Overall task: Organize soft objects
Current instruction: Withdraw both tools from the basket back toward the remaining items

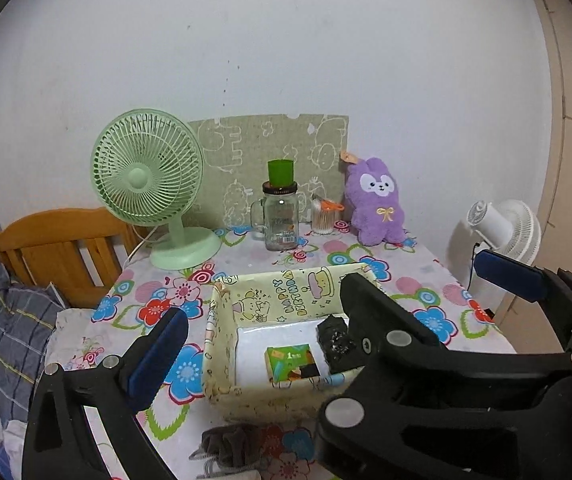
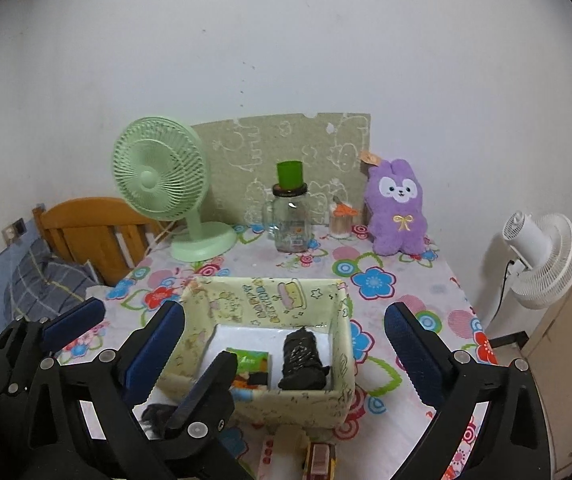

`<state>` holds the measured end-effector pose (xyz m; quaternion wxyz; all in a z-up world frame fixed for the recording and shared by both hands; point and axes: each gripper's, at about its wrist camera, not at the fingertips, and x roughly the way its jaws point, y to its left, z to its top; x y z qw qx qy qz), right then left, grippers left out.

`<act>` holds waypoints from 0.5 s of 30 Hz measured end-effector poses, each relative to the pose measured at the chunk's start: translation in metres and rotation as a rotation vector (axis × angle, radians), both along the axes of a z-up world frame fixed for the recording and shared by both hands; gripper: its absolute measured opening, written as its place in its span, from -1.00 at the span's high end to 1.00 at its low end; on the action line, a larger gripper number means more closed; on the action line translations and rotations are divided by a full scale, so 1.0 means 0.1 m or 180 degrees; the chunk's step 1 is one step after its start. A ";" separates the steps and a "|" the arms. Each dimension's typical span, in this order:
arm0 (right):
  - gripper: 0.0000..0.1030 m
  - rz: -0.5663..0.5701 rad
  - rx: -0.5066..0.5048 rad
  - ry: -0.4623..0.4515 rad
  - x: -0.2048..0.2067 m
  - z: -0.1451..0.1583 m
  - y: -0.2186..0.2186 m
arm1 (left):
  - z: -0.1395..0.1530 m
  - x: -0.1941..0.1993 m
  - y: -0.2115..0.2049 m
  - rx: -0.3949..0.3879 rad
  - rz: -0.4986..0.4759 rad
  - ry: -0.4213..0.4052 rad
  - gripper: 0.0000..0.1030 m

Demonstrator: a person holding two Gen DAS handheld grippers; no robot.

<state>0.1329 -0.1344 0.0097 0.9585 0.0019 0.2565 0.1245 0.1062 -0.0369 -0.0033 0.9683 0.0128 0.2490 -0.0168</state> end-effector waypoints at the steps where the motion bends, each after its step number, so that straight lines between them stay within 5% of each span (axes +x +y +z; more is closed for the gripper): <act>1: -0.97 -0.0001 -0.0002 -0.0017 -0.04 0.02 0.00 | 0.02 -0.03 0.00 -0.0002 0.0001 -0.0011 -0.99; 15: -0.97 -0.0056 -0.0030 -0.0146 -0.57 0.17 0.00 | 0.10 -0.51 -0.03 -0.0017 -0.0081 -0.0136 -0.97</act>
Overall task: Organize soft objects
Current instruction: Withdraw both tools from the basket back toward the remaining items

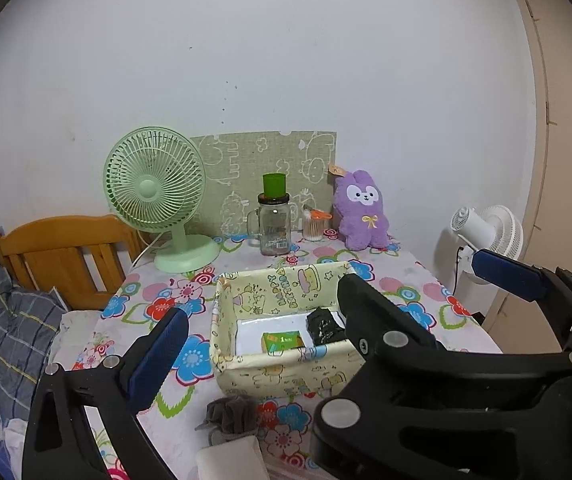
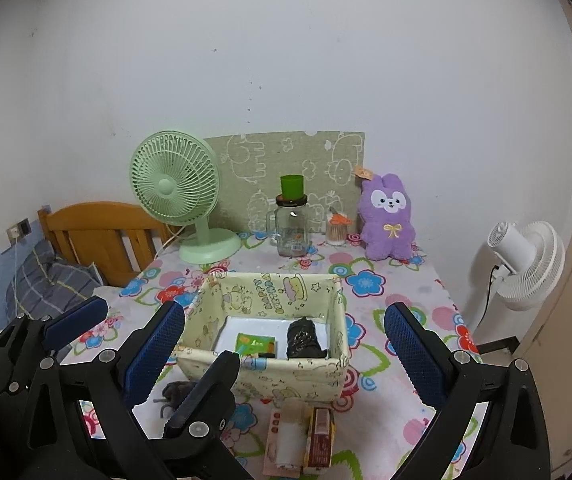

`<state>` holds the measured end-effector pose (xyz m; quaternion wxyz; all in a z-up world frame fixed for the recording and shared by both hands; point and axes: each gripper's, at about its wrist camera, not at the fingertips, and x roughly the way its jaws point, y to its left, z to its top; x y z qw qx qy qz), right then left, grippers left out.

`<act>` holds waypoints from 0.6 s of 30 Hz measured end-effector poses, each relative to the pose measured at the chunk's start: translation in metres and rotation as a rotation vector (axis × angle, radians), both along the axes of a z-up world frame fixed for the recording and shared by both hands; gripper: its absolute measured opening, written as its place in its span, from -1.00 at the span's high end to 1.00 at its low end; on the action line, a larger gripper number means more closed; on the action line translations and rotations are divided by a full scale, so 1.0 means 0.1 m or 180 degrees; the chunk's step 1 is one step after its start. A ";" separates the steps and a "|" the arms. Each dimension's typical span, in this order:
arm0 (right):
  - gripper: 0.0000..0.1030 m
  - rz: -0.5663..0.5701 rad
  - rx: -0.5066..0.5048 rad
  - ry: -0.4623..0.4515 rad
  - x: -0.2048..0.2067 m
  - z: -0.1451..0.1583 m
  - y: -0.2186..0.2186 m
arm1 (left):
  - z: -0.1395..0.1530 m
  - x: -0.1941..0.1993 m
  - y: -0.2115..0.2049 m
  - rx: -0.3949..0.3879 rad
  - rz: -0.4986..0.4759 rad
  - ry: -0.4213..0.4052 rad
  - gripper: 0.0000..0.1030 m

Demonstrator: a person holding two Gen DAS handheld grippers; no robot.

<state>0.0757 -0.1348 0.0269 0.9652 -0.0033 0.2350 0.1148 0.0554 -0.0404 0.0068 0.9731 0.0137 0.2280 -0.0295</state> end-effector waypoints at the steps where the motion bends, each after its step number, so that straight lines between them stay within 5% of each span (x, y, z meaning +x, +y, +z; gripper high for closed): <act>1: -0.97 -0.0006 -0.0001 0.0002 -0.02 0.00 0.00 | -0.01 -0.02 0.00 -0.0009 0.0000 0.0006 -0.97; 18: -0.97 -0.0199 -0.0015 0.0100 -0.28 -0.21 -0.06 | -0.22 -0.26 -0.03 0.0003 -0.0009 0.0084 -0.98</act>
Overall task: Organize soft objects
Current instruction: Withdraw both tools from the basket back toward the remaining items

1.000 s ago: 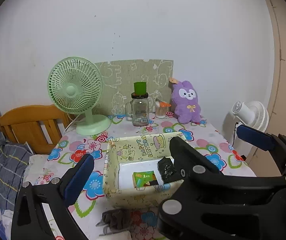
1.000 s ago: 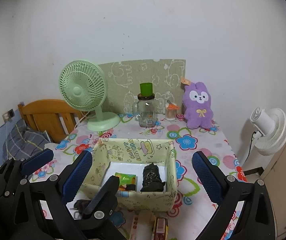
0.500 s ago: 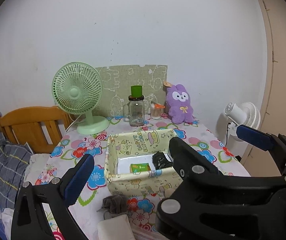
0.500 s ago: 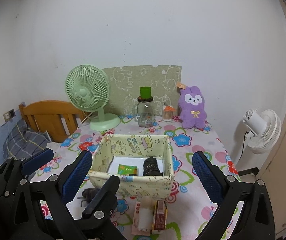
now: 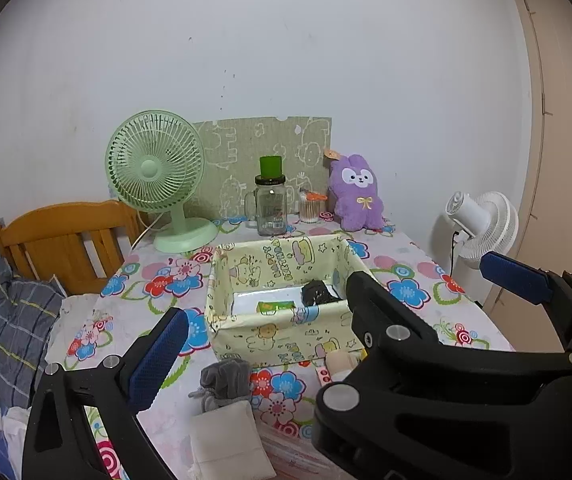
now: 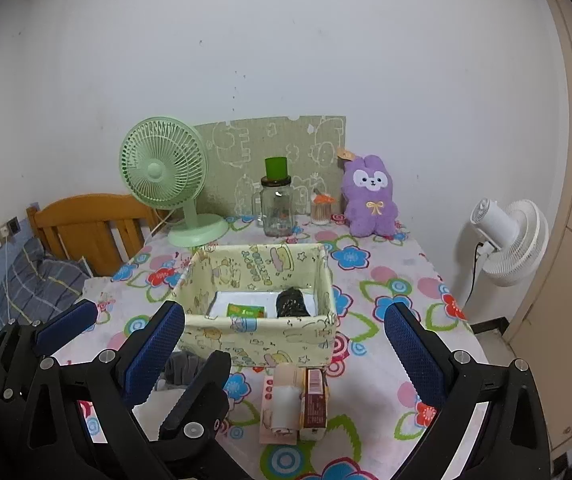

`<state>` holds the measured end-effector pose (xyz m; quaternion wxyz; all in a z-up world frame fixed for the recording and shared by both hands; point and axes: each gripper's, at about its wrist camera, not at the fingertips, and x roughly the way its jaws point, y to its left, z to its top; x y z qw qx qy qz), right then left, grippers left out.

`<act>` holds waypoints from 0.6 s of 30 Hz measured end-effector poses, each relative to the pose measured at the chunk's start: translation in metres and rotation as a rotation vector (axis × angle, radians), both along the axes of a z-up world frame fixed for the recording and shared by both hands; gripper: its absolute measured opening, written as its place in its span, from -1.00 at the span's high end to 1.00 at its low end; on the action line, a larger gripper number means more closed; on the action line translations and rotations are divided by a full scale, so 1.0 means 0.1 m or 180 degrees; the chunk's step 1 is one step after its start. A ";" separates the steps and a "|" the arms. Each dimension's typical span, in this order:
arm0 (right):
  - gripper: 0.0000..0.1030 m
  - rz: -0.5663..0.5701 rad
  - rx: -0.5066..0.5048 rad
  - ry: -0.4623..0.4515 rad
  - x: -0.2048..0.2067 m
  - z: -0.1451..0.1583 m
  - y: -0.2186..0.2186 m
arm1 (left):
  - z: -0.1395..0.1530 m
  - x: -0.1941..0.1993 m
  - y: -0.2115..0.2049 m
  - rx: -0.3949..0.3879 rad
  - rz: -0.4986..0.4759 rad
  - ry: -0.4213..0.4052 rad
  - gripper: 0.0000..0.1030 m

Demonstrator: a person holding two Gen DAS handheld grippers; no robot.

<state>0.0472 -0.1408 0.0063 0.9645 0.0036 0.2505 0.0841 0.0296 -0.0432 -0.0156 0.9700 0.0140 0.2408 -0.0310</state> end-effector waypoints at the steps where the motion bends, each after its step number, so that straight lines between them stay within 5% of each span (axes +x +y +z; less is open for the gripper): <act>1: -0.97 -0.0009 -0.0003 -0.0004 -0.01 -0.01 0.00 | -0.01 -0.02 0.00 0.0007 0.0036 -0.0020 -0.98; 18: -0.97 -0.0015 -0.0021 0.0043 -0.17 -0.41 0.04 | -0.42 -0.16 0.03 0.0014 0.0126 0.0072 -0.98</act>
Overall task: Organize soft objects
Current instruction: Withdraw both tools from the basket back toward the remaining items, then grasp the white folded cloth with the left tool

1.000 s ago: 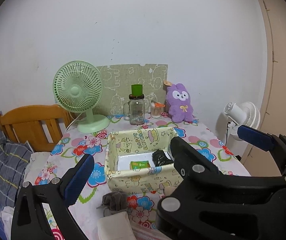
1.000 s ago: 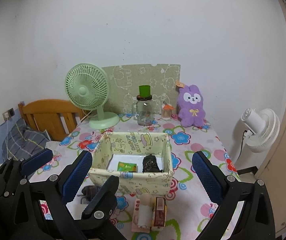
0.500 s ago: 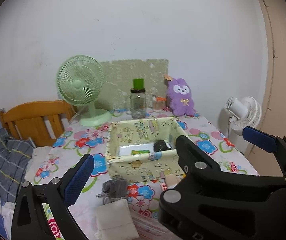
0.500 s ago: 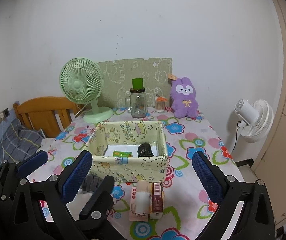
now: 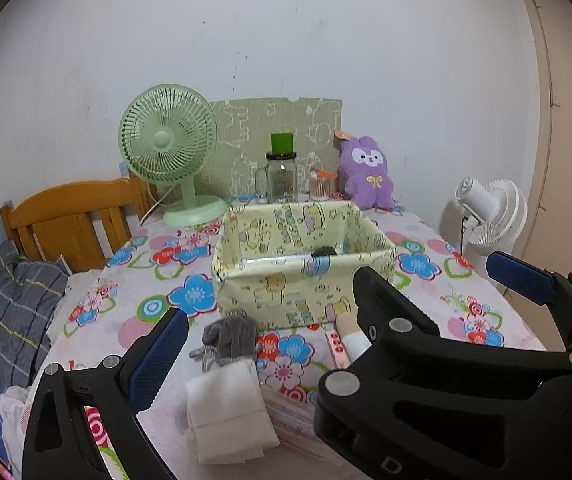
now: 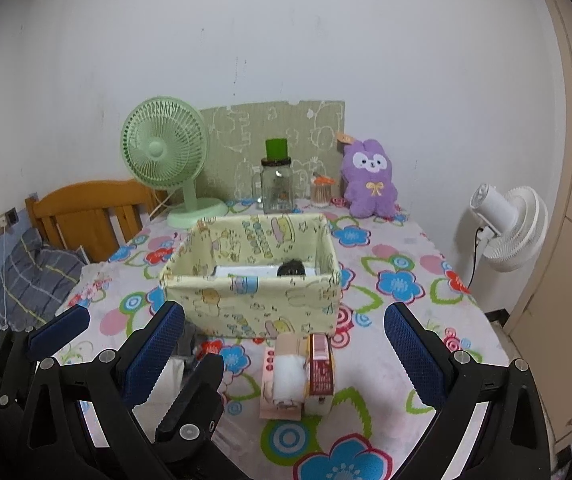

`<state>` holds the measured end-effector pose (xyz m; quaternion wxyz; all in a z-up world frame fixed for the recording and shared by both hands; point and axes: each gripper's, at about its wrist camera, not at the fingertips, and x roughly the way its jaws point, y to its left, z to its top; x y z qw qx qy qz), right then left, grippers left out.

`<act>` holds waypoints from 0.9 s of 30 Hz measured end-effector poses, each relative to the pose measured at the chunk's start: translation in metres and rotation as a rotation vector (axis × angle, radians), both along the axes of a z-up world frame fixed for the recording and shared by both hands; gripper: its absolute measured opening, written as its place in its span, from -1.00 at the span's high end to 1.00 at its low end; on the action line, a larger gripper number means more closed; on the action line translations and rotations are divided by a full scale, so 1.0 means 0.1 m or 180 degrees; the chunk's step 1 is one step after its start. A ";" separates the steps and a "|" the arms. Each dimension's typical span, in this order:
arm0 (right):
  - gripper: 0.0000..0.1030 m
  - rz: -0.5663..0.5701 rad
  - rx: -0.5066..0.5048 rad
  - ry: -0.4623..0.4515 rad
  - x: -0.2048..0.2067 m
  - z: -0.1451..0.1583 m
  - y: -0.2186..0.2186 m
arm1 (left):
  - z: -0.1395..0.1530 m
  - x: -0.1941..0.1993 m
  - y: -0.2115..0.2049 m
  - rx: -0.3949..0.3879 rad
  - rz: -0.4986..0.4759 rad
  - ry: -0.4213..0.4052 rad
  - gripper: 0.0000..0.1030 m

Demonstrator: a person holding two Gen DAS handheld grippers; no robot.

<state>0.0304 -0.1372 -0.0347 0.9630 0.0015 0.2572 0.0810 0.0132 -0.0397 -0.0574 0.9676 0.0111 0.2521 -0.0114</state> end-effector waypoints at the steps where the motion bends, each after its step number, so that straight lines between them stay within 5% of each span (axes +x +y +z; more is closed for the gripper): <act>1: -0.97 0.0001 -0.0004 0.0012 0.00 -0.03 0.00 | -0.02 0.00 0.00 0.0001 -0.0003 0.0001 -0.98; 27: -0.97 0.0089 0.0024 0.0611 0.10 -0.78 0.30 | -0.73 0.10 0.39 -0.0147 0.0409 0.0599 -0.88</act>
